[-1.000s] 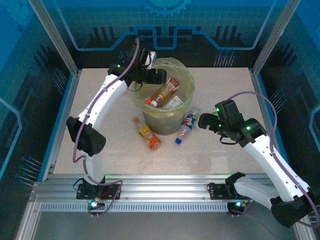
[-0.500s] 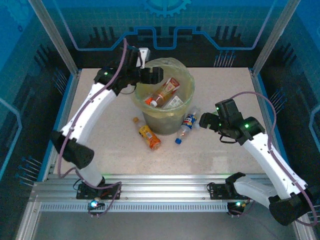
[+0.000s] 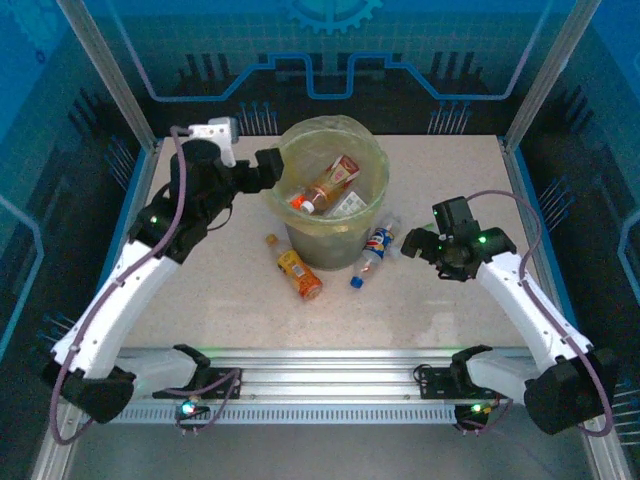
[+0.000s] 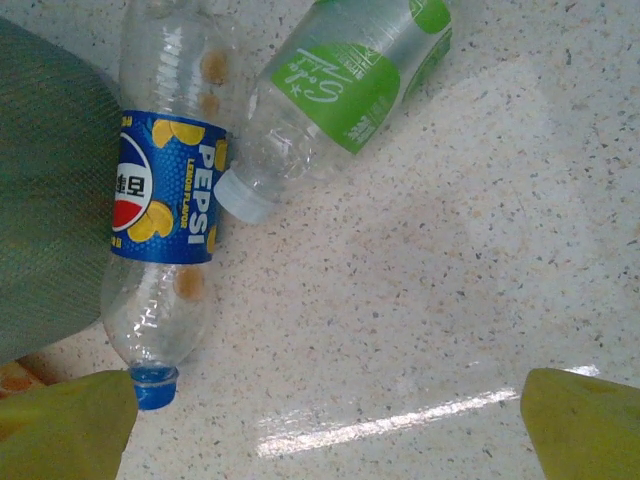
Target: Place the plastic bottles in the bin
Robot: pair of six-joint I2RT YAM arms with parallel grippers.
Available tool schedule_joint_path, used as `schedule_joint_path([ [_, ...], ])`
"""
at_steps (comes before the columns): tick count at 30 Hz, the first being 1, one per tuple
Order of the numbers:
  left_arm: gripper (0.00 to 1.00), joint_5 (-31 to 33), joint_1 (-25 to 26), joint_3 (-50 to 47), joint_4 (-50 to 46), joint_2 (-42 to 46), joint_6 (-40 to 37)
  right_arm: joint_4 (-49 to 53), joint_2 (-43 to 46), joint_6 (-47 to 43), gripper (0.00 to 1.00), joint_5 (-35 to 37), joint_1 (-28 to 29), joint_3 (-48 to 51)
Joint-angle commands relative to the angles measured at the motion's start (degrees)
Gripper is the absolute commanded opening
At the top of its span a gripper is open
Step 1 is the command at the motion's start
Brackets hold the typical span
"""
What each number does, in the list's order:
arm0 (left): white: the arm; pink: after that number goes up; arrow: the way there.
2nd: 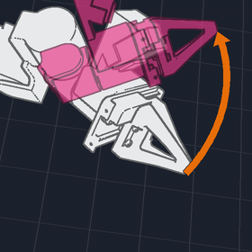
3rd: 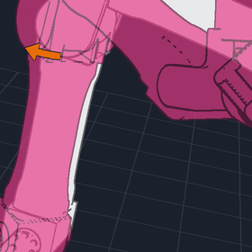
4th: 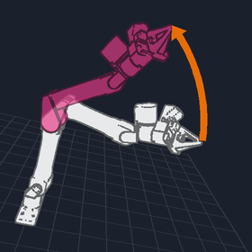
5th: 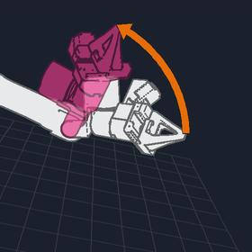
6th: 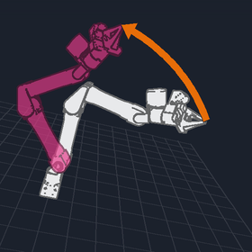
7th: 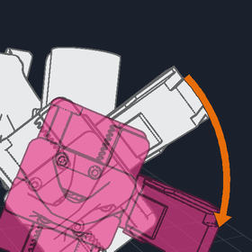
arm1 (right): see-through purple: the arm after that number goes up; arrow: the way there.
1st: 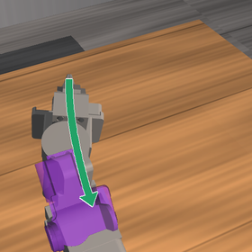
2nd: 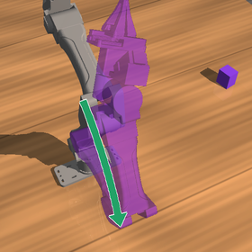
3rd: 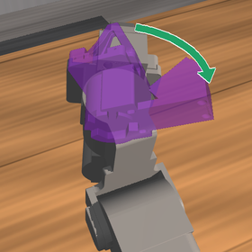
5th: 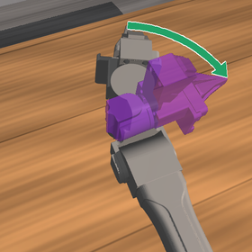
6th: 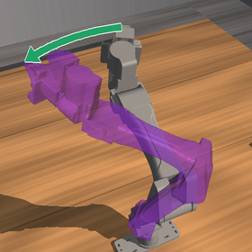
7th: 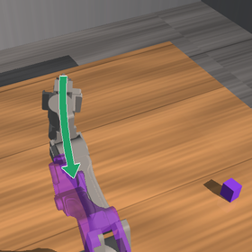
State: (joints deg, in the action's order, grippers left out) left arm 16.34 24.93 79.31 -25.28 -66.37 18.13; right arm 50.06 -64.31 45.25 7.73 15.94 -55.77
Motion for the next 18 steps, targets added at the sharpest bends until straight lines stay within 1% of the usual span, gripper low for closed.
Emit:
schedule_joint_path([
  [1,0.99,10.8,0.0,-5.3,4.5,4.7,2.1,-3.3,-1.4,1.1,1.00,-1.5,-1.9,1.0],
  [4,0.99,15.5,-0.2,-10.2,5.4,7.8,3.2,-4.9,-3.6,1.2,1.00,-2.1,-3.1,0.9],
  [8,0.99,18.9,-0.7,-15.5,6.3,10.7,4.9,-5.8,-7.1,1.0,1.00,-0.9,-3.7,-0.7],
  [12,0.99,20.3,-1.7,-18.7,5.8,11.7,6.5,-6.2,-11.4,0.2,1.00,-0.3,-4.4,-2.7],
  [18,0.99,19.6,-2.3,-20.4,5.3,11.8,7.7,-8.0,-18.3,-0.7,1.00,-1.4,-5.8,-5.5],
])
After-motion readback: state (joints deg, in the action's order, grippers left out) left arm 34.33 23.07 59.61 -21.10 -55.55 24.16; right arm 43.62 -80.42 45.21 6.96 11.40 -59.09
